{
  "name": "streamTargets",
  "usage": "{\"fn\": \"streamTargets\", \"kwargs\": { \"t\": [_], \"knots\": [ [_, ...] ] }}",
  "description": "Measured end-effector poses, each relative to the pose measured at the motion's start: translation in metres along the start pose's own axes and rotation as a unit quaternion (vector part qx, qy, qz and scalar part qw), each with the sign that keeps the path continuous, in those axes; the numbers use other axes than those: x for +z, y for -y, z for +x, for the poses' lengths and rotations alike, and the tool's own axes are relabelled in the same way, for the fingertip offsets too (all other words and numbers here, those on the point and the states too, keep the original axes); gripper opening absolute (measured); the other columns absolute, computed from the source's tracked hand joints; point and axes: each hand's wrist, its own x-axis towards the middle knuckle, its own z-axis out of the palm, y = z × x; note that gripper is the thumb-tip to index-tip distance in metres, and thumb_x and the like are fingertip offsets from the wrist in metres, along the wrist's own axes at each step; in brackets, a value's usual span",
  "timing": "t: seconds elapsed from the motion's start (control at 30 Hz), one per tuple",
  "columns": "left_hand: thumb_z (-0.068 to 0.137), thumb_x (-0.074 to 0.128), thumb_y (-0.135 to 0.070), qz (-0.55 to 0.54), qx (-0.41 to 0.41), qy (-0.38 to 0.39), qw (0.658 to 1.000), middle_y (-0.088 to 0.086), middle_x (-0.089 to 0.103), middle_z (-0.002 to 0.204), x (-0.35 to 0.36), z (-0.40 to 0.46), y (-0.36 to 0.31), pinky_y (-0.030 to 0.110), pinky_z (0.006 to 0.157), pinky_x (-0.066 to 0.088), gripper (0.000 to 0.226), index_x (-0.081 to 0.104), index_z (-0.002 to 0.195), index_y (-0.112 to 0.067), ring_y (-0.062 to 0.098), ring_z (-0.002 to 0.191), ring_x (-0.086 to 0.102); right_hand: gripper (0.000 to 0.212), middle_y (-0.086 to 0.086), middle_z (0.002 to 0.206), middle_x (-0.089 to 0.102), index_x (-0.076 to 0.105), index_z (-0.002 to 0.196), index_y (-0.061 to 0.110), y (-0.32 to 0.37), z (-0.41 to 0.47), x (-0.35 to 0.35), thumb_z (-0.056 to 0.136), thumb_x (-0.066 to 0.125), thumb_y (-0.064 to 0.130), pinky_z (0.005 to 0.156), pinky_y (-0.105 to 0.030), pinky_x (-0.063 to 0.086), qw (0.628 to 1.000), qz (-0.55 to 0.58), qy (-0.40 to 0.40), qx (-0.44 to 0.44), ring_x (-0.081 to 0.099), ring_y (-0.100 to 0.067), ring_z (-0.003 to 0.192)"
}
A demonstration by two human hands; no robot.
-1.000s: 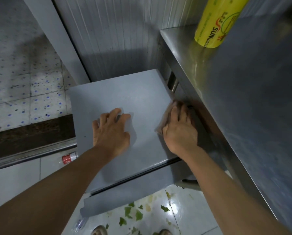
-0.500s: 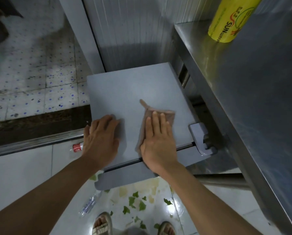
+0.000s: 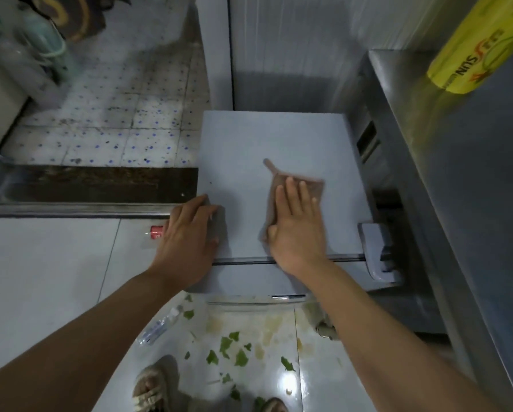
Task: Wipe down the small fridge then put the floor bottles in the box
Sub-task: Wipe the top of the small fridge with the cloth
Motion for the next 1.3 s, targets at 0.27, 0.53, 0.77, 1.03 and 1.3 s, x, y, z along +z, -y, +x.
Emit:
{"fn": "streamTargets", "kwargs": {
  "t": [0.27,0.53,0.77,1.03,1.3],
  "knots": [
    [0.084,0.06,-0.015,-0.033,-0.034,0.002,0.999,-0.001,0.027,0.149,-0.008,-0.013,0.001,0.039,0.11,0.026,0.056,0.04,0.136,-0.016,0.021,0.134,0.027,0.065,-0.002,0.159,-0.014,-0.002,0.151,0.02,-0.012,-0.035,-0.003,0.097,0.027,0.041,0.117,-0.036,-0.009,0.996,-0.018,0.027,-0.083,-0.015,-0.017,0.145],
    [0.082,0.063,-0.017,-0.024,0.046,0.017,0.998,-0.001,0.044,0.136,-0.019,-0.019,0.036,0.035,0.103,0.034,0.056,0.041,0.133,-0.019,0.019,0.124,0.041,0.066,-0.014,0.158,-0.014,-0.004,0.15,0.007,0.053,0.025,0.004,0.098,0.025,0.035,0.119,-0.044,-0.004,1.0,-0.011,0.017,0.017,-0.015,-0.031,0.145],
    [0.082,0.058,-0.008,-0.036,0.056,-0.007,0.998,0.0,0.048,0.127,-0.027,-0.026,0.072,0.032,0.096,0.038,0.048,0.044,0.126,-0.02,0.019,0.115,0.045,0.073,-0.007,0.158,-0.019,-0.007,0.151,0.019,0.119,0.067,0.014,0.097,0.032,0.046,0.116,-0.041,-0.009,0.999,-0.003,0.041,-0.009,-0.02,-0.027,0.144],
    [0.084,0.054,-0.004,-0.069,0.075,0.0,0.995,0.003,0.047,0.133,-0.045,-0.031,0.084,0.032,0.099,0.037,0.05,0.044,0.131,-0.019,0.019,0.122,0.043,0.066,-0.001,0.159,-0.014,0.005,0.152,0.022,0.129,-0.042,0.024,0.093,0.031,0.039,0.117,-0.037,-0.005,0.999,0.018,0.017,-0.021,-0.017,-0.019,0.145],
    [0.084,0.054,-0.008,-0.049,0.128,0.029,0.99,0.002,0.044,0.138,-0.038,-0.023,0.054,0.033,0.104,0.034,0.051,0.043,0.133,-0.017,0.02,0.126,0.04,0.063,0.001,0.16,-0.007,0.004,0.152,0.023,0.085,-0.031,0.018,0.097,0.026,0.045,0.118,-0.039,0.0,1.0,-0.026,0.008,0.016,-0.008,-0.016,0.147]
  ]
}}
